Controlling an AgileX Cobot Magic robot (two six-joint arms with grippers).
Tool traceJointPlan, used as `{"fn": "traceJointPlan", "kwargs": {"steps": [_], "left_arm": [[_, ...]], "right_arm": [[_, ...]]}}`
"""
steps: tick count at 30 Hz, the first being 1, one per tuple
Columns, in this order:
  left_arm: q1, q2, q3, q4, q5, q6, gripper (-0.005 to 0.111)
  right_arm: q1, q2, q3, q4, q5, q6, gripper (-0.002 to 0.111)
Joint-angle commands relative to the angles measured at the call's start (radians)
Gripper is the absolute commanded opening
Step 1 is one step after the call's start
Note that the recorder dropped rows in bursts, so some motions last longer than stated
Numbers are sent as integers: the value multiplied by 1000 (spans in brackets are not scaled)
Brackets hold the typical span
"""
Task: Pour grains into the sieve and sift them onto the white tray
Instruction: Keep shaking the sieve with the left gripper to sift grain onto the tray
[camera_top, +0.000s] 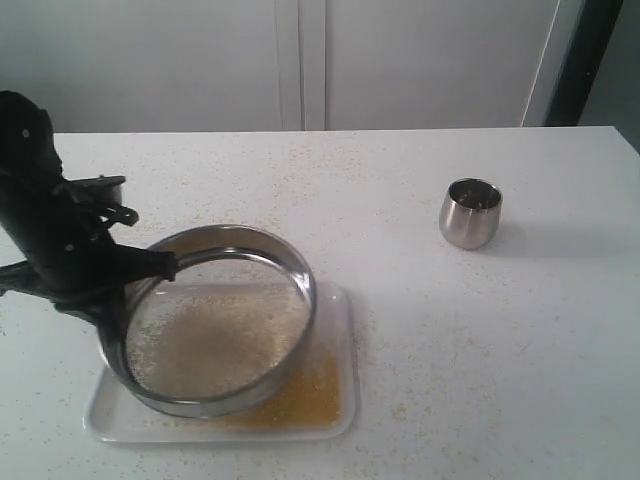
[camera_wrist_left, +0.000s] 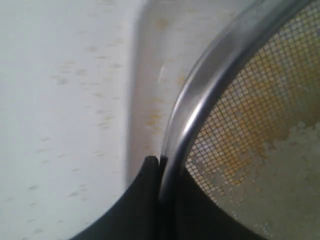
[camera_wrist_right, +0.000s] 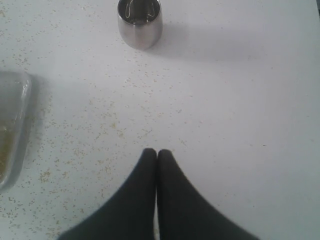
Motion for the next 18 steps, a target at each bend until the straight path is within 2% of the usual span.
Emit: {"fn": "traceJointPlan", "kwargs": {"steps": [1,3,5,7,9,10,12,15,17,18], "left_arm": [[-31,-26,-2,-53,-3,161,0],[15,-28,-2,57,29,6,0],[56,-28,-2,65,54,-151,0],[42,-28,2,-22,29,-91,0],[-10,-28,7,-122,-15,115,0],[-43,-28,6,-120,-55,205,0],[-45,-28,6,-118,-64,149,0],[-45,-28,6,-101,-77,171,0],[-45,-28,6,-5,-53,171,0],[-45,-28,6,97,-19,159,0]], "right_arm": [[-7,-6,3,0,-12,1,0],[-7,-6,3,0,-12,1,0],[-7,-6,3,0,-12,2,0],[-7,-6,3,0,-12,24,0],[-7,-6,3,0,-12,29,0],[-7,-6,3,0,-12,29,0],[-7,-6,3,0,-12,29,0],[-7,-6,3,0,-12,29,0],[-7,-6,3,0,-12,29,0],[-7,-6,3,0,-12,29,0]]}}
